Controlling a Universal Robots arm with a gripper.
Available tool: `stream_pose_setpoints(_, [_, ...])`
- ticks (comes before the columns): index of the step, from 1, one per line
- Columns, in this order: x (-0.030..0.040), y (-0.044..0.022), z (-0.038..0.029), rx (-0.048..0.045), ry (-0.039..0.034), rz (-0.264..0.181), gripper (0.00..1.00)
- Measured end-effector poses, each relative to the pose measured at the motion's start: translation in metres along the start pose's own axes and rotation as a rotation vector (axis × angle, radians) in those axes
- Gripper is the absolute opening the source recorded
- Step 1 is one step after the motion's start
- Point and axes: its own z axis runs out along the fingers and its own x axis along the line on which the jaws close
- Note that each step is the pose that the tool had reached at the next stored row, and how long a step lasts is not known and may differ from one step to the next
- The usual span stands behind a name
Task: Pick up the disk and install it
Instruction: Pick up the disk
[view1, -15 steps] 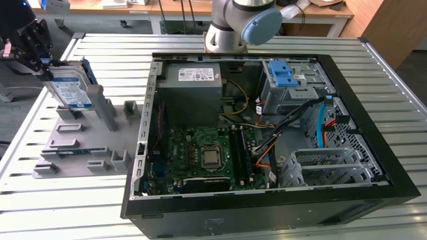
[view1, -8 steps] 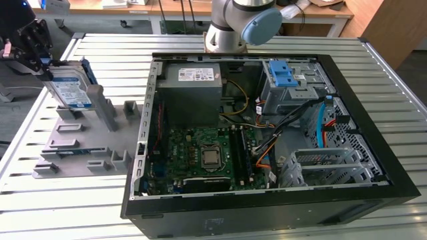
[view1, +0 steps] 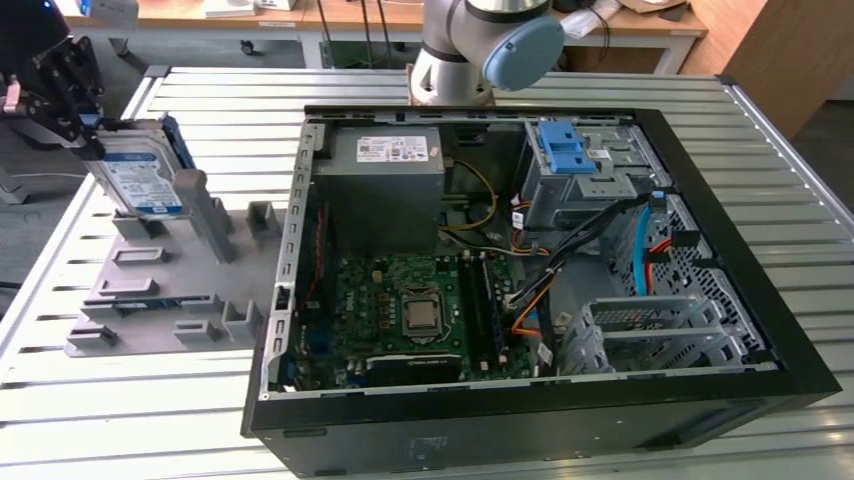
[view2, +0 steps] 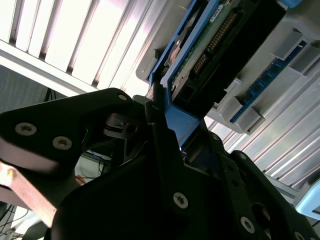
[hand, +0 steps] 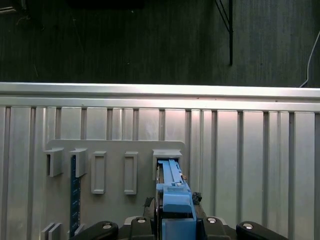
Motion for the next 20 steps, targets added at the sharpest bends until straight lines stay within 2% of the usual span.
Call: stream_pose_setpoints(20, [0.0000,0.0001,-0.0130,0.0004,-0.0002,0.000,0.36])
